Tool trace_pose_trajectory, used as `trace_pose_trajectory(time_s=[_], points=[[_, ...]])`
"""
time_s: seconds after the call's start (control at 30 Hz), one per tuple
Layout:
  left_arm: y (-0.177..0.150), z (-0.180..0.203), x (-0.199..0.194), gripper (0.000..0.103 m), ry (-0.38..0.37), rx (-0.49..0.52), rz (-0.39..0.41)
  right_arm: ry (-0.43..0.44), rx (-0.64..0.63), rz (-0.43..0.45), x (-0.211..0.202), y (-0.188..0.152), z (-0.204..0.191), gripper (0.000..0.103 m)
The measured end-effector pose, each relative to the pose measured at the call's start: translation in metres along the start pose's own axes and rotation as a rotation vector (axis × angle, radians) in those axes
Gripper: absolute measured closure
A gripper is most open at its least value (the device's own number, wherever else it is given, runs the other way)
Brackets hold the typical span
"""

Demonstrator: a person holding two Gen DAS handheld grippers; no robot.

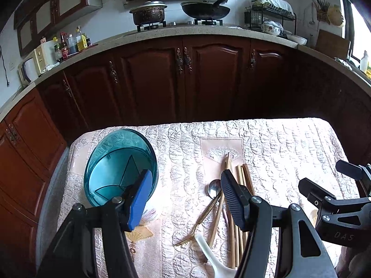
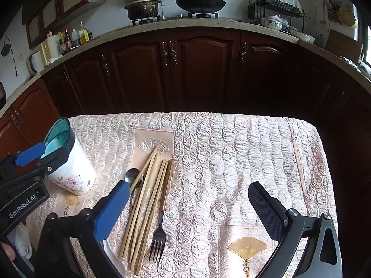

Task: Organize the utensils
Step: 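Grasp a wooden chopstick with the right tool while the left tool grasps another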

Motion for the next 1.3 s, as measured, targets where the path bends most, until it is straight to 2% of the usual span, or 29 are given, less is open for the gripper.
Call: trace_pose_trajectory(time_s=[0.2, 0.3, 0.4, 0.5, 0.6, 0.67, 0.77, 0.93, 1.0, 1.07, 1.23, 1.3], points=[[0.000, 0.001, 0.007, 0.041, -0.003, 0.072, -0.023, 0.020, -0.022, -0.027, 0.022, -0.009, -0.001, 0.000], [0.000, 0.007, 0.018, 0.041, -0.041, 0.115, -0.070, 0.062, -0.040, -0.050, 0.040, -0.015, -0.008, 0.002], [0.002, 0.015, 0.033, 0.041, -0.092, 0.121, -0.119, 0.101, -0.044, -0.081, 0.059, -0.022, -0.015, 0.010], [0.003, 0.021, 0.049, 0.051, -0.095, 0.144, -0.170, 0.139, -0.042, -0.108, 0.077, -0.028, -0.024, 0.021], [0.006, 0.026, 0.067, 0.058, -0.097, 0.166, -0.217, 0.187, -0.040, -0.155, 0.096, -0.036, -0.036, 0.036], [0.007, 0.028, 0.077, 0.058, -0.103, 0.172, -0.247, 0.190, -0.033, -0.181, 0.109, -0.039, -0.041, 0.056], [0.006, 0.033, 0.092, 0.058, -0.094, 0.195, -0.285, 0.208, -0.026, -0.213, 0.125, -0.042, -0.049, 0.068], [0.004, 0.037, 0.110, 0.058, -0.078, 0.201, -0.331, 0.229, -0.025, -0.243, 0.143, -0.046, -0.064, 0.073], [0.004, 0.040, 0.118, 0.058, -0.084, 0.202, -0.345, 0.243, -0.019, -0.240, 0.147, -0.047, -0.068, 0.078], [0.003, 0.045, 0.126, 0.058, -0.083, 0.215, -0.361, 0.243, -0.021, -0.233, 0.147, -0.047, -0.066, 0.089], [0.001, 0.056, 0.146, 0.058, -0.088, 0.241, -0.399, 0.195, 0.051, -0.251, 0.142, -0.049, -0.022, 0.090], [-0.003, 0.058, 0.160, 0.058, -0.080, 0.245, -0.430, 0.216, 0.079, -0.261, 0.142, -0.051, -0.014, 0.090]])
Point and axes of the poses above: each gripper's, at about its wrist camera, not at the fingertips, and x roughly the way its jaws point, z to its right, y to its top, the point moved 10 cm from there along x, roughly the way its jaws point, and after that the axes turned 11 degrees about -y, right-handed, at the moved point
